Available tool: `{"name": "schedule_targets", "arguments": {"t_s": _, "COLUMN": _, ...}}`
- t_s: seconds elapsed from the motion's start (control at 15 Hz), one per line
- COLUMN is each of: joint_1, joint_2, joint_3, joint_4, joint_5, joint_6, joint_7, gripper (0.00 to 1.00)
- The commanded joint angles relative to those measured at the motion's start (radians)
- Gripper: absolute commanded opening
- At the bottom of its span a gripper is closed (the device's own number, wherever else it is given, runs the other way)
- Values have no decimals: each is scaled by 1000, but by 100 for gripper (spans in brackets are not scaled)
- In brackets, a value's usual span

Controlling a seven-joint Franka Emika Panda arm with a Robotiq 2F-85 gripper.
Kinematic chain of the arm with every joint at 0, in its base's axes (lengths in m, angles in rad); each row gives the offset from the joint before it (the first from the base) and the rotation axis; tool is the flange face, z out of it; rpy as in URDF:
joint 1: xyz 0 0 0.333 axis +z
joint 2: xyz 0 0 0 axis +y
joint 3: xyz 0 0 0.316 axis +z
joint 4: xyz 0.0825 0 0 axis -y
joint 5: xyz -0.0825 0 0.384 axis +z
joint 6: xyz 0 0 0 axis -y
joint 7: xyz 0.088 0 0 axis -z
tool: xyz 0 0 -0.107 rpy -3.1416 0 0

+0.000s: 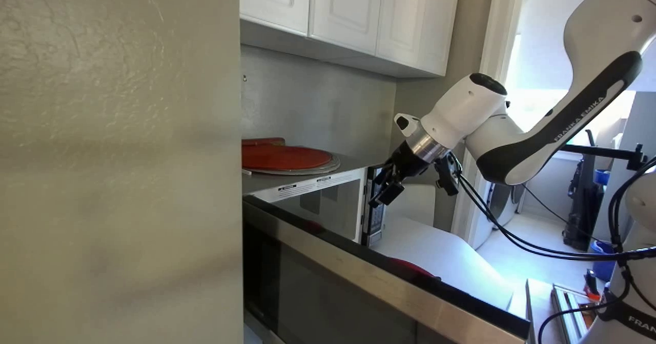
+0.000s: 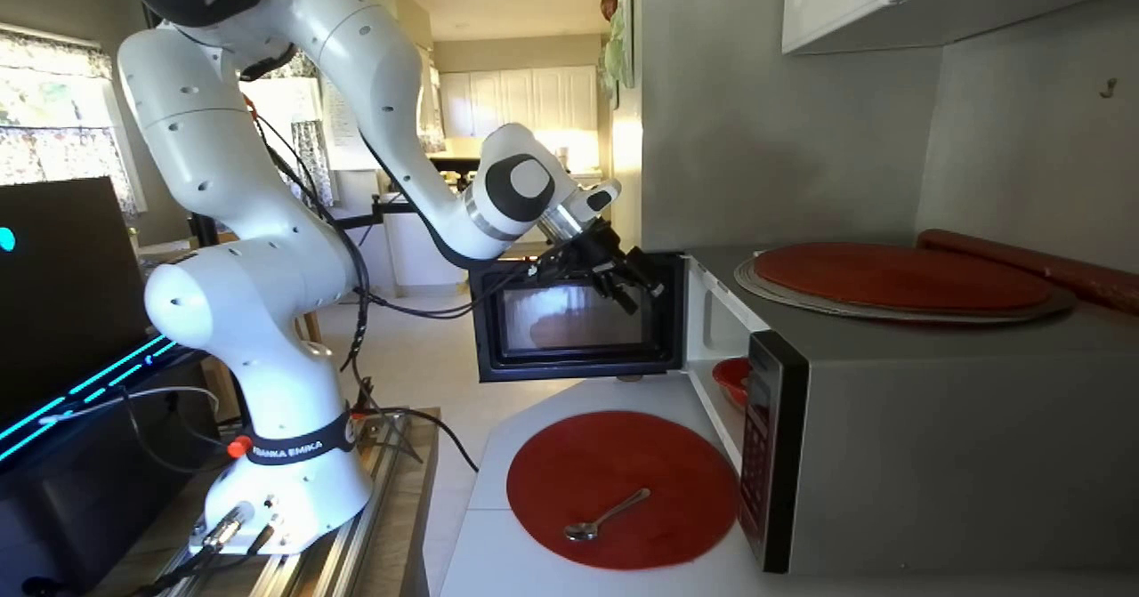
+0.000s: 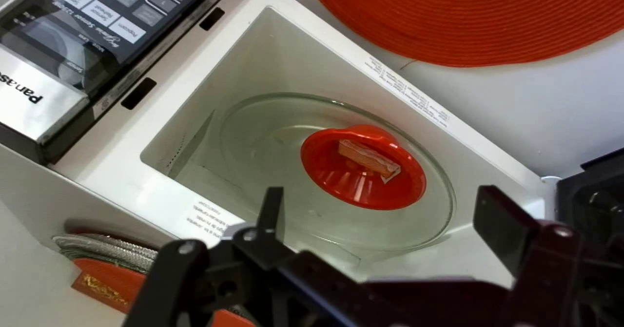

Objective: Remove the orange bowl from the microwave

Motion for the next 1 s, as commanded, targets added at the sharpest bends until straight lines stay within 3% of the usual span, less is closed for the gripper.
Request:
{"name": "schedule_targets", "arguments": {"t_s": 0.0, "joint_1": 0, "joint_2": 0, "joint_3": 0, "joint_4": 0, "joint_5": 0, "joint_6": 0, "joint_7": 0, "gripper": 100}}
{"name": "schedule_targets", "arguments": {"t_s": 0.13, "joint_1": 0, "joint_2": 0, "joint_3": 0, "joint_4": 0, "joint_5": 0, "joint_6": 0, "joint_7": 0, "gripper": 100}}
{"name": "schedule_targets", "arguments": {"t_s": 0.2, "joint_1": -45, "joint_2": -31, "joint_3": 33, "joint_4": 0, "joint_5": -35, "joint_6": 38, "joint_7": 36, "gripper": 100}}
{"name": "schedule_targets", "arguments": {"t_s": 0.33, "joint_1": -182, "joint_2": -109, "joint_3": 145, "joint_4": 4, "joint_5": -170, "joint_6": 118, "joint_7": 115, "gripper": 100}}
{"name": "schedule_targets", "arguments": {"t_s": 0.4, "joint_1": -233, "joint_2": -180, "joint_3": 188, "joint_4": -59, "joint_5": -180, "joint_6": 193, "joint_7": 101, "gripper": 100}}
{"name": "schedule_targets", "arguments": {"t_s": 0.6, "joint_1": -470, "joint_2": -265, "joint_3": 388, "joint_4": 1, "joint_5": -307, "joint_6": 364, "joint_7": 184, "gripper": 100}}
{"name": "schedule_targets", "arguments": {"t_s": 0.67, "joint_1": -548, "joint_2": -316, "joint_3": 455, "joint_4": 3, "joint_5": -293, "joint_6": 434, "joint_7": 177, "gripper": 100}}
{"name": "schedule_targets", "arguments": {"t_s": 0.93, "joint_1": -866, "joint_2": -517, "joint_3": 735, "joint_4": -5, "joint_5": -63, "joint_6": 758, "joint_7": 11, "gripper": 100}}
